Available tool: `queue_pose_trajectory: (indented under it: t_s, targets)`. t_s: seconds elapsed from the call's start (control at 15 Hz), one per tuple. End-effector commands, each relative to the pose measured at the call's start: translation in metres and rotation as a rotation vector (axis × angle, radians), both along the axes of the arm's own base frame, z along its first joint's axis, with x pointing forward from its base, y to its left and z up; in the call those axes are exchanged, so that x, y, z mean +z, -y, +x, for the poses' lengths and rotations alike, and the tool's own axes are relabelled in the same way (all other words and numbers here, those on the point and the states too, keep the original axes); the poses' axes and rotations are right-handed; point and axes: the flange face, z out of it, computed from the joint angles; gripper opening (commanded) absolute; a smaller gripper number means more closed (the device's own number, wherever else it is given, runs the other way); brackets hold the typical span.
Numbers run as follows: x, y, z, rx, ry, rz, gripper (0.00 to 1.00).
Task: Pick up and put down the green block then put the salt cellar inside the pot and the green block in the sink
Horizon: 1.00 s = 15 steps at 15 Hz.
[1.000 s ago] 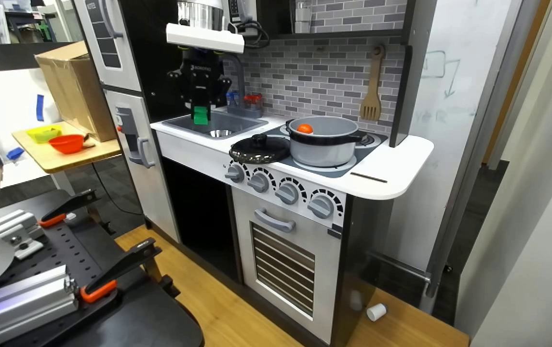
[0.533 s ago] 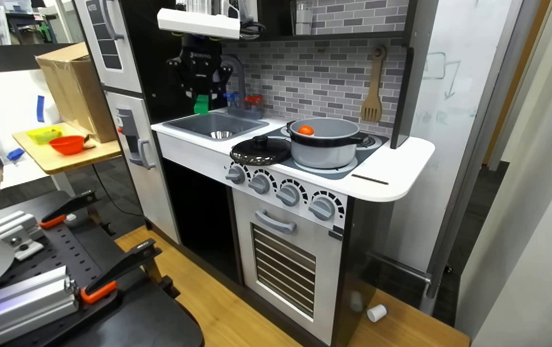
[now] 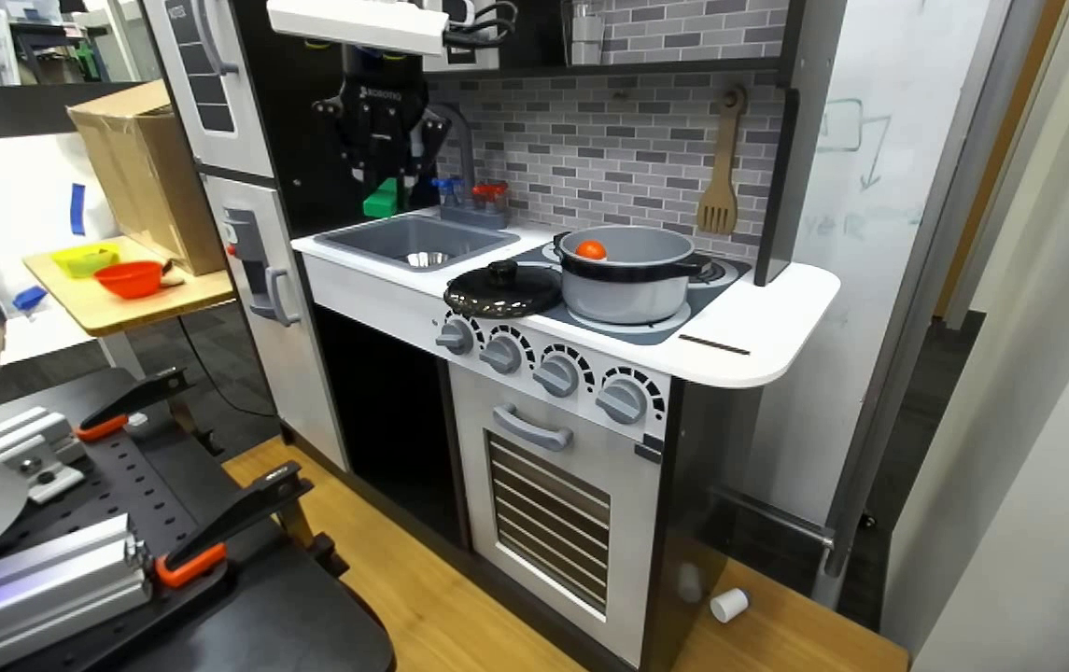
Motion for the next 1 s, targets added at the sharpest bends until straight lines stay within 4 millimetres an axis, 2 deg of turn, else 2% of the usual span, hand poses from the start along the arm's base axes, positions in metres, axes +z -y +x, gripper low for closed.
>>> queue_pose_trajectory:
  t_s: [0.0, 0.2, 0.33, 0.93]
  targets:
    - [0.004, -0.025, 0.005, 0.030, -0.008, -0.002, 0.08]
    - [0.001, -0.054, 0.010, 0.101, -0.014, -0.002, 0.08]
    - [-0.005, -0.065, 0.015, 0.131, -0.024, -0.007, 0.08]
    - [-0.041, -0.086, 0.058, 0.172, -0.056, -0.027, 0.08]
